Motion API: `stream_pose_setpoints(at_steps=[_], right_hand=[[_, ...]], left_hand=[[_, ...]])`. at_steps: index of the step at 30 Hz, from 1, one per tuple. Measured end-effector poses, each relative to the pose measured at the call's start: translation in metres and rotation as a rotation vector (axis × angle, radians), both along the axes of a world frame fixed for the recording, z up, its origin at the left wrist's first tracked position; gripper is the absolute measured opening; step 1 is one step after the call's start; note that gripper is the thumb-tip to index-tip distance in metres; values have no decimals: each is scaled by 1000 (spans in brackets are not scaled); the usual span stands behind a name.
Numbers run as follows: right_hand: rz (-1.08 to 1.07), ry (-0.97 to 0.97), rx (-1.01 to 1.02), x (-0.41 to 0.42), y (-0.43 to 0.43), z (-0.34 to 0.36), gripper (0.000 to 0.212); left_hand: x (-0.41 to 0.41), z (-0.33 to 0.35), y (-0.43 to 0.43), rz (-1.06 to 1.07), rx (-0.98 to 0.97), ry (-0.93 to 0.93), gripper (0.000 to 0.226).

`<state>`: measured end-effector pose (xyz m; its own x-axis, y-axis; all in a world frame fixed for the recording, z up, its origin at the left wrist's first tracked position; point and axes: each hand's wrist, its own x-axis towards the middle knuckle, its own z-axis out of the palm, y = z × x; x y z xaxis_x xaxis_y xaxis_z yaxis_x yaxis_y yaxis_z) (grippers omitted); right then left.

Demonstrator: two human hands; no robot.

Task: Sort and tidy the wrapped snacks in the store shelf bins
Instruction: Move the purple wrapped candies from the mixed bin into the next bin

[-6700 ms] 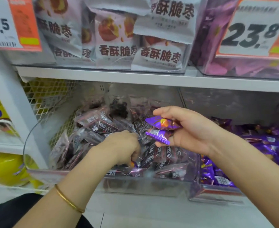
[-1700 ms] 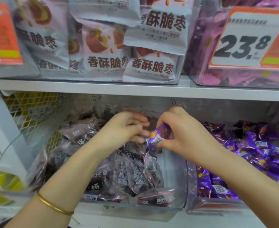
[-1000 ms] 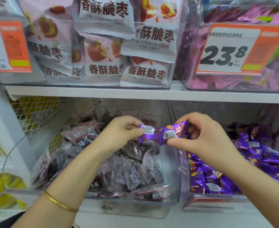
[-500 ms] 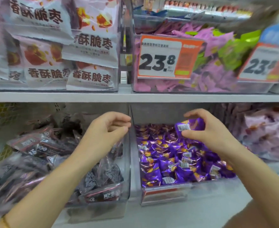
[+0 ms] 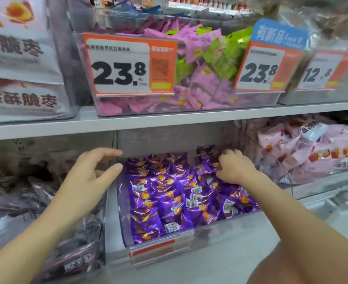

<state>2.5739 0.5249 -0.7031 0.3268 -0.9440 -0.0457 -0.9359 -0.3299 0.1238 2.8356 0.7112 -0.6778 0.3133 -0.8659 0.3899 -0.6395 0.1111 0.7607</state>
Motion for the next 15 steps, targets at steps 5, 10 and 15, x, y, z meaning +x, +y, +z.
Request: stream_pose_setpoints(at_steps=[5, 10, 15], right_hand=[[200, -140, -118, 30, 33, 26, 34], [773, -607, -144, 94, 108, 53, 30], [1019, -495, -167, 153, 135, 60, 31]], left_hand=[[38, 17, 7, 162, 91, -141, 23], [80, 10, 16, 120, 411, -399, 20], [98, -3, 26, -42, 744, -653, 14]])
